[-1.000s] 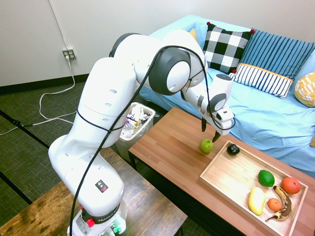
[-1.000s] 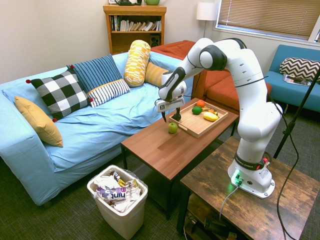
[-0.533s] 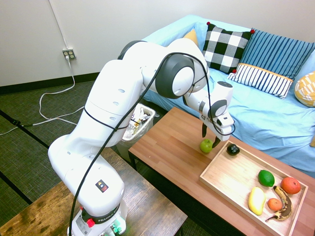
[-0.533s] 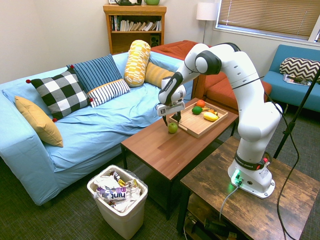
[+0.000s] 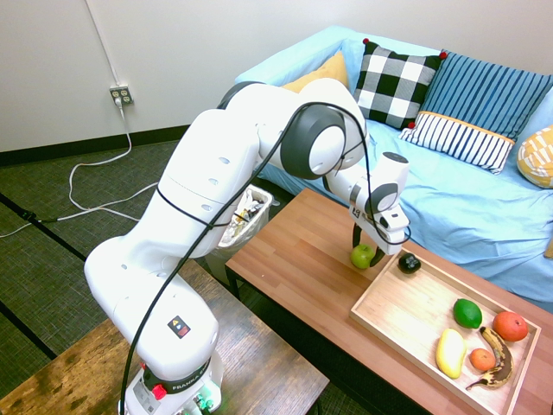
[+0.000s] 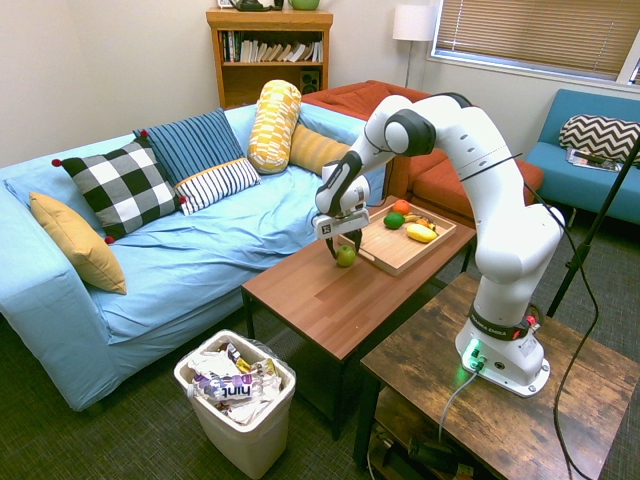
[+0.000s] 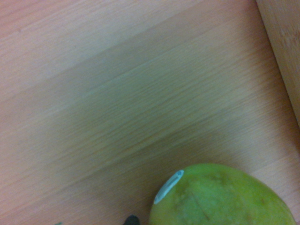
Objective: Put the apple in the tray
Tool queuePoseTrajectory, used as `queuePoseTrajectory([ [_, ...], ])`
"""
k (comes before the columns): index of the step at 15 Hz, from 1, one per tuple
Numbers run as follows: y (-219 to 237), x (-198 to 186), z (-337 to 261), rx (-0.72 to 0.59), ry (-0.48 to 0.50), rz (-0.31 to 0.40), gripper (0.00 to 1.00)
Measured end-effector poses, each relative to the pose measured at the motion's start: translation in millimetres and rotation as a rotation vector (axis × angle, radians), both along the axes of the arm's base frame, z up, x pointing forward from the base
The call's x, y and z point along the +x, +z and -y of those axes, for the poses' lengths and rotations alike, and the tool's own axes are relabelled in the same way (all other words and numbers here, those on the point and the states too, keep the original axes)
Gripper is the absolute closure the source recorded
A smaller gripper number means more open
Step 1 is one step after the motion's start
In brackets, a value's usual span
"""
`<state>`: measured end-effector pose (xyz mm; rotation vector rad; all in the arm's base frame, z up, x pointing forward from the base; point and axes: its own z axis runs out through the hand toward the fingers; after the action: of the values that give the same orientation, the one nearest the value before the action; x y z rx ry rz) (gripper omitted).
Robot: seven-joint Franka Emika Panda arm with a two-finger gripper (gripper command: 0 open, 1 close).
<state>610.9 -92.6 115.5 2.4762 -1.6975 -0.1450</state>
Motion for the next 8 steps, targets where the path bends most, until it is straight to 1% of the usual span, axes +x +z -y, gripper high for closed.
queuePoseTrajectory([
  [8, -2.7, -3.3, -4.7, 0.010, 0.015, -0.021, 1.00],
])
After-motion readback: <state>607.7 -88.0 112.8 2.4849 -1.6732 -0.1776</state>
